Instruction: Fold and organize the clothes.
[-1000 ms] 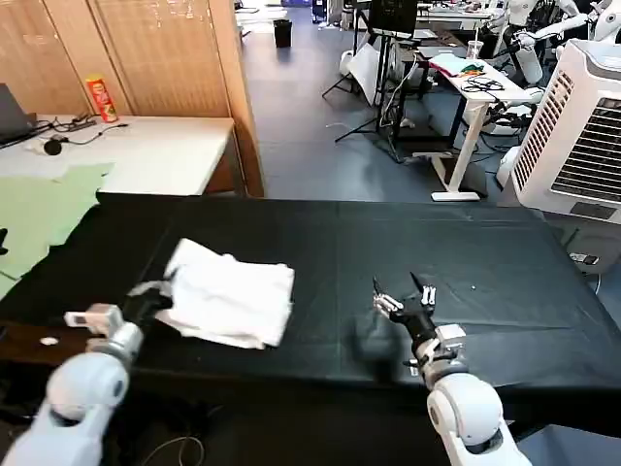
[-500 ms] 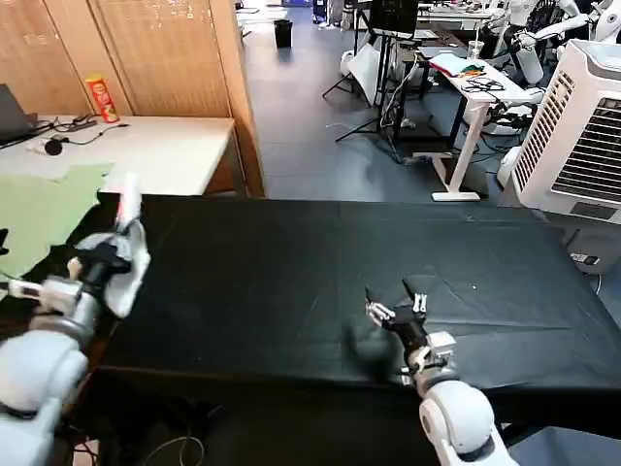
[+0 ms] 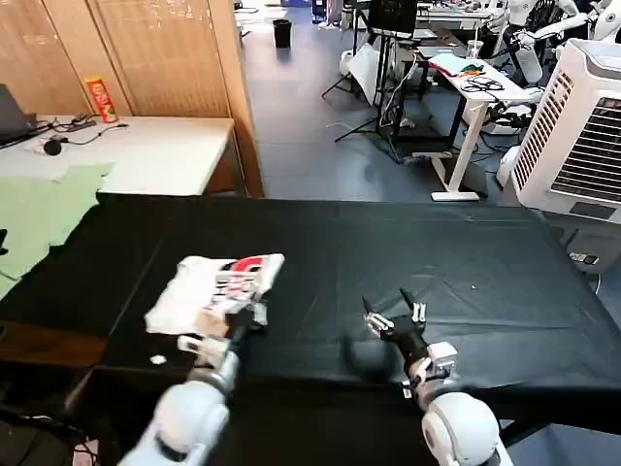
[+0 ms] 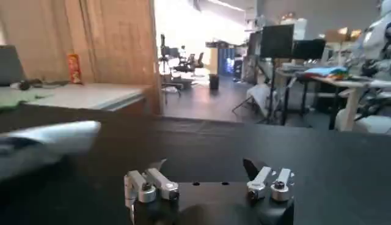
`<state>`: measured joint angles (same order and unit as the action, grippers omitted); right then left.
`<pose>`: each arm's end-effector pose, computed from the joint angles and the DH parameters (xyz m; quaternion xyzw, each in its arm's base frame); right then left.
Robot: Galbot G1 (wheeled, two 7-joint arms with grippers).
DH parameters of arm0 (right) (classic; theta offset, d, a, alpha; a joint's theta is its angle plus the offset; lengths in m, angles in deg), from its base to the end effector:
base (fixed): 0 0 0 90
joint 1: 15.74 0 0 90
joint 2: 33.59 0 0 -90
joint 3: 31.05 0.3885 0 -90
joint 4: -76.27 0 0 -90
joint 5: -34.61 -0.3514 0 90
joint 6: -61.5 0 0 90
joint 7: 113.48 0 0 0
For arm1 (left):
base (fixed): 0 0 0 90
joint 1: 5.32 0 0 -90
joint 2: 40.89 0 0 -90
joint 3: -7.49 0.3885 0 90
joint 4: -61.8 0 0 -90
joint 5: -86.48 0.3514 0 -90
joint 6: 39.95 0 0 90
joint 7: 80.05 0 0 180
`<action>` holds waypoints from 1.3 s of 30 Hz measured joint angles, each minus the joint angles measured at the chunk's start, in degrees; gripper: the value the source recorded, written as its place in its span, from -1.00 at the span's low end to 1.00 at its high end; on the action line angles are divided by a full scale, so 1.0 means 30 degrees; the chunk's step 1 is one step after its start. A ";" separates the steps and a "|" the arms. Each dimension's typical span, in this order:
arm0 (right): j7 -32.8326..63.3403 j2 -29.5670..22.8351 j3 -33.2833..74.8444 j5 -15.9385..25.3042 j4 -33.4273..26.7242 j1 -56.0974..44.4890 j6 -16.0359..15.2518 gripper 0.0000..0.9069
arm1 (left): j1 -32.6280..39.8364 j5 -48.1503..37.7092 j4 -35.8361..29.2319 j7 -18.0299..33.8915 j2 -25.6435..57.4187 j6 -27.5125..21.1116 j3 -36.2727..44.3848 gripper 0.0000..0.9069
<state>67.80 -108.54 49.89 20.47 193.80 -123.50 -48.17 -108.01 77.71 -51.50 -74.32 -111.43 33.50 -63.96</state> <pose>0.2226 -0.0113 -0.3139 0.1232 -0.9860 -0.0076 0.1117 0.2393 -0.0137 -0.3301 -0.1507 -0.9820 -0.0690 0.0906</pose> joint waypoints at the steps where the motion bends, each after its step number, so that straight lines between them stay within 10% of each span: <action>1: -0.0101 0.0041 -0.0119 -0.0249 0.0003 0.0051 -0.0149 0.94 | 0.0023 0.0264 0.0039 -0.0255 -0.0124 0.0270 0.0263 0.94; 20: 0.1077 -0.0493 -0.2860 -0.7307 -0.2319 0.2654 -0.4058 0.94 | -0.0345 -0.0212 -0.0767 -0.2254 0.0510 0.3541 -0.0930 0.94; 23: 0.1173 -0.0672 -0.2975 -0.7431 -0.2730 0.2882 -0.3963 0.61 | -0.0577 0.0057 -0.0768 -0.2232 0.0472 0.3637 -0.1106 0.94; 28: 0.1225 -0.0916 -0.3026 -0.7544 -0.3438 0.3208 -0.3646 -0.72 | -0.0915 0.0153 -0.0825 -0.2174 0.0304 0.3827 -0.1446 0.94; 39: 0.0654 -0.0726 -0.2332 -0.8337 -0.4776 0.4246 -0.3436 -0.94 | -0.1529 0.0288 -0.0624 -0.2149 0.0252 0.4539 -0.2517 0.94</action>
<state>69.76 -110.72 42.89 -4.54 179.47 -110.76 -58.48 -112.60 78.57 -53.37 -80.77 -110.67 47.12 -71.51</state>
